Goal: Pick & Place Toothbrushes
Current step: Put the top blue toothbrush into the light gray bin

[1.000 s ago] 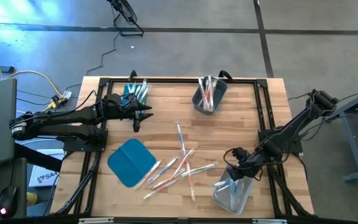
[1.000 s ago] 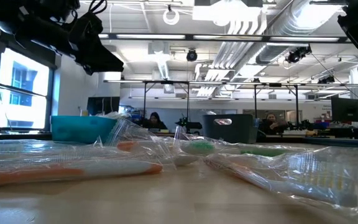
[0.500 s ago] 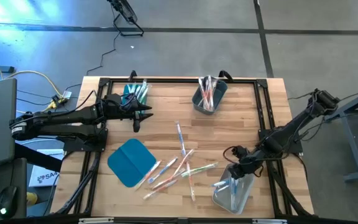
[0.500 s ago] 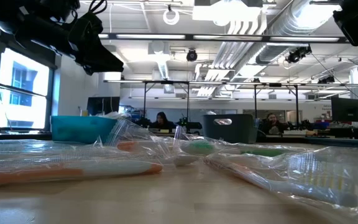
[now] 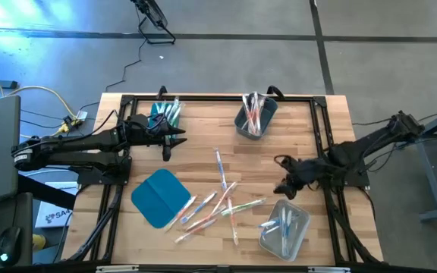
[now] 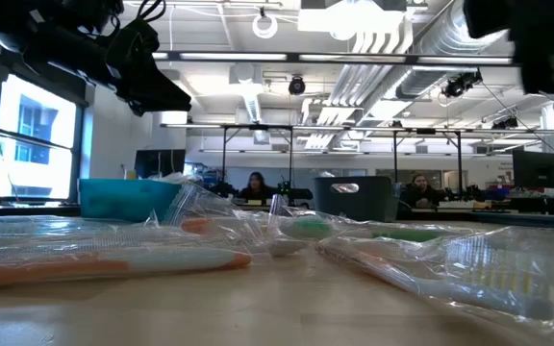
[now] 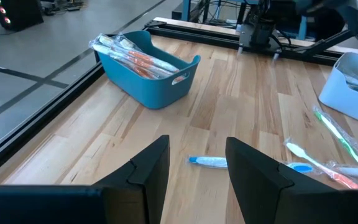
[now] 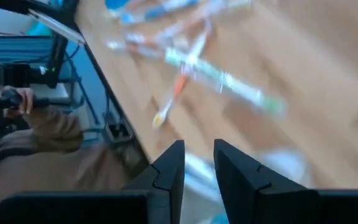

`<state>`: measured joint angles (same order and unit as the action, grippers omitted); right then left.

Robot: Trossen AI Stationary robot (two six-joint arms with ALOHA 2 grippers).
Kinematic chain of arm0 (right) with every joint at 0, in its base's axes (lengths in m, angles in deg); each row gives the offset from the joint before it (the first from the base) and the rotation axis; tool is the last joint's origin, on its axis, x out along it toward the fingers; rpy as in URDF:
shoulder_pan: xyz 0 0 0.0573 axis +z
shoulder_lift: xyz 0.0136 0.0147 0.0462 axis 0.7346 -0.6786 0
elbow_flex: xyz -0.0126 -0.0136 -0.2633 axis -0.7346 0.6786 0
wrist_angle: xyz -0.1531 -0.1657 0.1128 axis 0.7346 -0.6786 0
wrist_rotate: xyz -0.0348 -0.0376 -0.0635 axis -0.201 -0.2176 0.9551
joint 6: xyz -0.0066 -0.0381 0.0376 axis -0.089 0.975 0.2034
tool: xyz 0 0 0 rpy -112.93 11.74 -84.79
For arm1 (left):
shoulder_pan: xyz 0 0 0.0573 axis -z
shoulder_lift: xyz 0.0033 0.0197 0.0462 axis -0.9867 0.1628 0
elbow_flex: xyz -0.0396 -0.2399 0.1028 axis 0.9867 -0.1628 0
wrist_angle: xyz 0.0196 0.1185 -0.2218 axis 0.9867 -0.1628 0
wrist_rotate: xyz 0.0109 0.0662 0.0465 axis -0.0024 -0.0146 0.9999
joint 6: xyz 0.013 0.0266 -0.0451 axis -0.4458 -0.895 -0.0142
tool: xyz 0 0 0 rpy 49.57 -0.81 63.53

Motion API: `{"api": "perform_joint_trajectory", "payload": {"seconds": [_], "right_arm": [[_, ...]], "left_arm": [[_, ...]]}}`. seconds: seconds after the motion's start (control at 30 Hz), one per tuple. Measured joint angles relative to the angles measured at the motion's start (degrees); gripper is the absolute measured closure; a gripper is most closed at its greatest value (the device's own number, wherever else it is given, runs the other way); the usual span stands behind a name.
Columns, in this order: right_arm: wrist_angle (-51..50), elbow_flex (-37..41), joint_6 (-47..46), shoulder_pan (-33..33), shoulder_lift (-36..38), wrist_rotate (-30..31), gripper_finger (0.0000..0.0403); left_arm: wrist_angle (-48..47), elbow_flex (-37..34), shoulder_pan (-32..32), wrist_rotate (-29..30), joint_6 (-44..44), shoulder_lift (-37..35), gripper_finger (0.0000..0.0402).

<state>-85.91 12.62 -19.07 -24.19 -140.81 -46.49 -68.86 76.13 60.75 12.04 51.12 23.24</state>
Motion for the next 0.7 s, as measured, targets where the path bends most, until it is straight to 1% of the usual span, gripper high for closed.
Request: {"api": "perform_joint_trajectory", "payload": {"seconds": [0.13,0.23,0.47,0.63,0.7], "right_arm": [[0.9,0.0,13.1,-6.7,1.8,-0.2,0.0326],[1.9,0.0,20.2,-12.2,2.5,-0.7,0.0329],[10.0,0.0,38.0,-23.8,2.0,-10.2,0.0335],[14.2,-0.1,49.1,-29.9,1.5,-13.9,0.0335],[14.1,-0.1,51.9,-32.1,1.2,-14.2,0.0335]], "left_arm": [[0.0,0.0,0.0,0.0,0.0,0.0,0.0248],[0.0,0.0,0.0,0.0,0.0,0.0,0.0248],[-0.1,0.0,0.0,0.0,0.0,0.0,0.0248],[-0.1,0.0,0.0,0.0,0.0,0.0,0.0248],[-0.1,0.0,0.0,0.0,0.0,0.0,0.0248]]}}
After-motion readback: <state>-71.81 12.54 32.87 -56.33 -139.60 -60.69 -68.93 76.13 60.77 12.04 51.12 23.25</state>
